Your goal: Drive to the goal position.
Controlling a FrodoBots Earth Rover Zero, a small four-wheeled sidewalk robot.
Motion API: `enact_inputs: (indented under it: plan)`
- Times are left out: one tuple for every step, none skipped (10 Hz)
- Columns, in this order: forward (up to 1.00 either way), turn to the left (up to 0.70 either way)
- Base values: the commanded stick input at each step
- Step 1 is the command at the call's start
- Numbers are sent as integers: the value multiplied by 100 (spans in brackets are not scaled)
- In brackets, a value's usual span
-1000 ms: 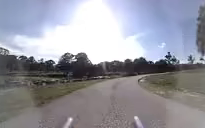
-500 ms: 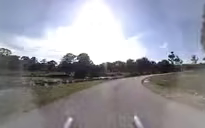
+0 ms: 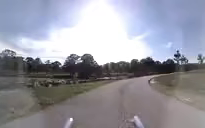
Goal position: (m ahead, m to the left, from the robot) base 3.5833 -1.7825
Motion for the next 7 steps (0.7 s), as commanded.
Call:
enact_inputs:
  plan:
    - [70,0]
    - [70,0]
    - [70,0]
    - [70,0]
    - [70,0]
    - [70,0]
    - [70,0]
